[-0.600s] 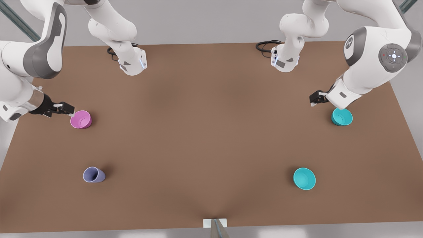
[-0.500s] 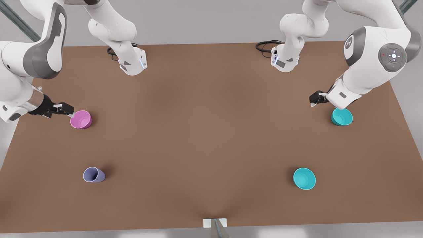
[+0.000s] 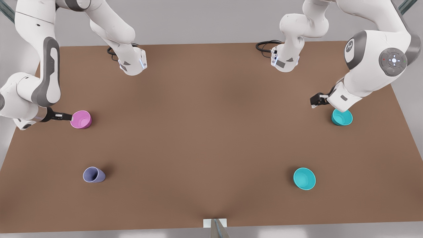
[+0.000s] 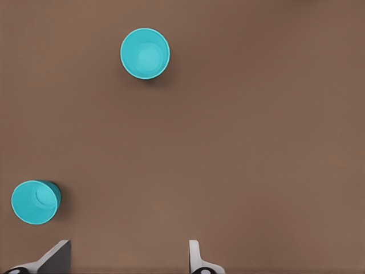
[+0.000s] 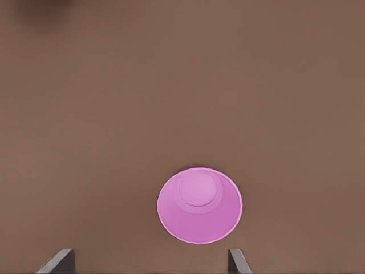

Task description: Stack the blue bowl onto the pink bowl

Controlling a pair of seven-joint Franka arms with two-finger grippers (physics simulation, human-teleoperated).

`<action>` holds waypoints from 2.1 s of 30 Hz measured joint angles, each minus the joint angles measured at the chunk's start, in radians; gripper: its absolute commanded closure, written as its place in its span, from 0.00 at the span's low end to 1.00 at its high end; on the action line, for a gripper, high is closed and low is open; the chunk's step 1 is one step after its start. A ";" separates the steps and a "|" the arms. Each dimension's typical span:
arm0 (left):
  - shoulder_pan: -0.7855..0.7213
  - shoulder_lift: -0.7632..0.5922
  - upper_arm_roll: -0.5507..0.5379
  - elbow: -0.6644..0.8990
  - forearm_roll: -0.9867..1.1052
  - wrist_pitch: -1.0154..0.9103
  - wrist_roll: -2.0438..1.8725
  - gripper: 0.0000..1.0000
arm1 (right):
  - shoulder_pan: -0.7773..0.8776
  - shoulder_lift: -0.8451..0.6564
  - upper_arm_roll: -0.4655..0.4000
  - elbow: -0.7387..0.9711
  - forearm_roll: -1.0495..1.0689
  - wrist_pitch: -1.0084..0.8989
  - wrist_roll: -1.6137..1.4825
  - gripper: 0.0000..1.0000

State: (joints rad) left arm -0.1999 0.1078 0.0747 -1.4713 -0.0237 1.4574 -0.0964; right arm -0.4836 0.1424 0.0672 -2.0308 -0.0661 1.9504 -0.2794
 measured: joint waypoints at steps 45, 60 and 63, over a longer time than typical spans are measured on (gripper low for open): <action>0.028 0.040 0.003 -0.026 -0.003 -0.021 -0.007 0.00 | 0.388 0.111 0.127 0.408 0.111 -0.011 -0.210 0.79; 0.030 0.042 0.003 -0.027 -0.003 -0.022 -0.007 0.00 | 0.981 0.643 0.122 0.751 0.090 0.121 0.494 0.79; 0.030 0.047 0.004 -0.030 -0.003 -0.021 -0.007 0.00 | 1.008 0.710 0.121 0.755 0.080 0.191 0.595 0.79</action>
State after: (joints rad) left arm -0.1699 0.1545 0.0786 -1.5010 -0.0262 1.4364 -0.1035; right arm 0.5245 0.8528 0.1886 -1.2760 0.0137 2.1419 0.3155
